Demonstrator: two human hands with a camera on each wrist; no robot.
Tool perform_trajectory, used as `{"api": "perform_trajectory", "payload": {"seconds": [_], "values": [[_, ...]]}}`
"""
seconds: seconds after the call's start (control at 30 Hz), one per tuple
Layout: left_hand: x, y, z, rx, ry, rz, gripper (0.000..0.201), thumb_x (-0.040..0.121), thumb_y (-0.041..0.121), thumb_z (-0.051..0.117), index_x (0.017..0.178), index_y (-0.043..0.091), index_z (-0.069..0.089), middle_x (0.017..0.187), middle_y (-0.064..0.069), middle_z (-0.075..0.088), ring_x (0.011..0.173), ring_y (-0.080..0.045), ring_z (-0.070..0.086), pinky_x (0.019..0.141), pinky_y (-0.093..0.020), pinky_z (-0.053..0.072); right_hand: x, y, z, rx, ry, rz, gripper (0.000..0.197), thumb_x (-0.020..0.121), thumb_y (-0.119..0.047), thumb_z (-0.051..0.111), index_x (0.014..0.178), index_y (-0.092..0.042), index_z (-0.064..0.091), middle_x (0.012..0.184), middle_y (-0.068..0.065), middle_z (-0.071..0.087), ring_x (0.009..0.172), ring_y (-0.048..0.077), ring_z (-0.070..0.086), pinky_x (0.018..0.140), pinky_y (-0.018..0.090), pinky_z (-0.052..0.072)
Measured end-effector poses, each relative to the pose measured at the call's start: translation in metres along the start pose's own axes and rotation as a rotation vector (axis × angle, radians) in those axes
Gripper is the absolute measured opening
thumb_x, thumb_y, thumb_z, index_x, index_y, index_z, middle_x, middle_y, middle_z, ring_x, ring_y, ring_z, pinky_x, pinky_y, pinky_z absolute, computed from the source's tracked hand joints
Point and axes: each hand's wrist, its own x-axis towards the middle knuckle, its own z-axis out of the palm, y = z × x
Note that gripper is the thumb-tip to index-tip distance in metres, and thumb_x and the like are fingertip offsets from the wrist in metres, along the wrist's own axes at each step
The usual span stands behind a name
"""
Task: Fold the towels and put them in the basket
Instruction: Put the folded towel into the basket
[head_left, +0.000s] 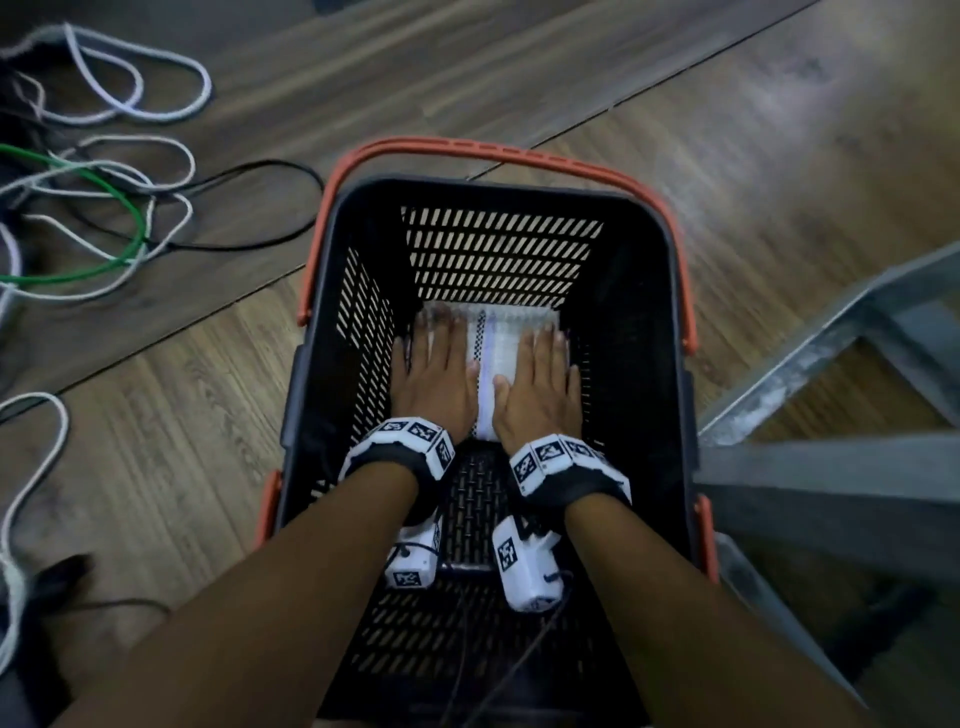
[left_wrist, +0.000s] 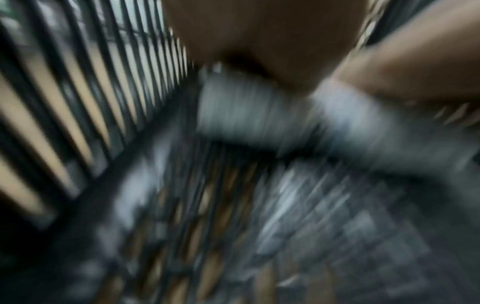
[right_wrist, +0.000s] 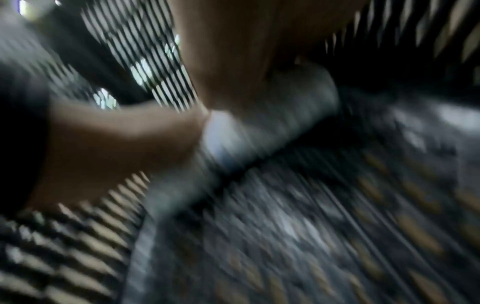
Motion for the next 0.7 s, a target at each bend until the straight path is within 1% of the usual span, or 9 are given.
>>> {"api": "perform_trajectory", "payload": {"seconds": [0.07,0.17,0.23,0.3,0.37,0.47,0.53,0.6,0.7], "values": [[-0.010,0.004,-0.024,0.056,-0.170,-0.034,0.059,0.099,0.035,0.019,0.149,0.015,-0.003,0.159,-0.007,-0.004,0.146,-0.029,-0.004,0.118,-0.050,0.003,-0.008,-0.003,-0.026,0.022,-0.164,0.031,0.063,0.096,-0.032,0.034,0.149,-0.010,0.008,0.159,0.012,-0.002,0.147,0.025,-0.005,0.118,0.044,0.010],[-0.041,0.012,-0.079,0.057,-0.354,-0.062,0.049,0.097,0.038,0.030,0.135,0.009,0.036,0.147,-0.014,0.036,0.133,-0.032,0.035,0.103,-0.046,0.032,-0.035,-0.006,-0.081,0.137,-0.358,0.093,0.045,0.096,-0.036,0.038,0.129,-0.005,0.041,0.139,0.021,0.042,0.128,0.034,0.041,0.094,0.038,0.040],[-0.069,0.019,-0.119,0.047,-0.369,-0.013,0.045,0.097,0.041,0.031,0.123,0.008,0.047,0.132,-0.014,0.051,0.116,-0.031,0.052,0.085,-0.038,0.041,-0.066,-0.007,-0.122,0.166,-0.398,0.077,0.034,0.096,-0.039,0.040,0.091,-0.008,0.050,0.105,0.019,0.056,0.101,0.032,0.054,0.076,0.030,0.037],[-0.099,0.027,-0.164,0.065,-0.304,0.030,0.045,0.097,0.043,0.032,0.113,0.007,0.053,0.120,-0.014,0.057,0.102,-0.031,0.057,0.076,-0.034,0.041,-0.104,-0.009,-0.170,0.143,-0.384,0.056,0.037,0.096,-0.039,0.041,0.075,-0.009,0.046,0.088,0.017,0.052,0.090,0.030,0.054,0.071,0.028,0.034],[-0.130,0.039,-0.217,0.054,-0.197,0.061,0.041,0.094,0.043,0.035,0.102,0.009,0.056,0.113,-0.013,0.060,0.096,-0.031,0.059,0.076,-0.033,0.043,-0.144,-0.010,-0.222,0.122,-0.341,-0.006,0.036,0.096,-0.035,0.042,0.085,-0.003,0.056,0.095,0.022,0.057,0.095,0.033,0.059,0.071,0.030,0.037],[-0.181,0.064,-0.293,0.039,0.006,0.197,0.042,0.091,0.042,0.039,0.102,0.008,0.062,0.114,-0.017,0.063,0.101,-0.033,0.061,0.085,-0.036,0.049,-0.210,-0.009,-0.301,0.076,-0.326,-0.099,0.041,0.098,-0.033,0.040,0.096,0.003,0.061,0.105,0.025,0.062,0.098,0.031,0.060,0.081,0.036,0.044],[-0.216,0.084,-0.339,0.032,0.146,0.307,0.038,0.091,0.039,0.041,0.098,0.009,0.063,0.110,-0.017,0.066,0.097,-0.031,0.062,0.080,-0.032,0.047,-0.254,-0.005,-0.352,0.053,-0.281,-0.129,0.042,0.098,-0.033,0.041,0.098,0.004,0.060,0.104,0.025,0.062,0.100,0.034,0.060,0.086,0.038,0.045],[-0.249,0.105,-0.375,0.012,0.225,0.370,0.032,0.091,0.039,0.044,0.102,0.013,0.059,0.112,-0.014,0.065,0.099,-0.030,0.060,0.075,-0.029,0.040,-0.297,0.004,-0.396,0.020,-0.197,-0.125,0.043,0.099,-0.035,0.041,0.112,0.002,0.059,0.114,0.021,0.062,0.107,0.033,0.059,0.090,0.037,0.044],[-0.295,0.140,-0.412,0.033,0.304,0.462,0.033,0.090,0.043,0.042,0.102,0.015,0.056,0.112,-0.012,0.064,0.099,-0.030,0.060,0.081,-0.033,0.046,-0.356,0.027,-0.450,0.030,-0.053,-0.081,0.040,0.098,-0.036,0.042,0.119,-0.006,0.058,0.116,0.011,0.062,0.102,0.027,0.061,0.090,0.035,0.046]]}}
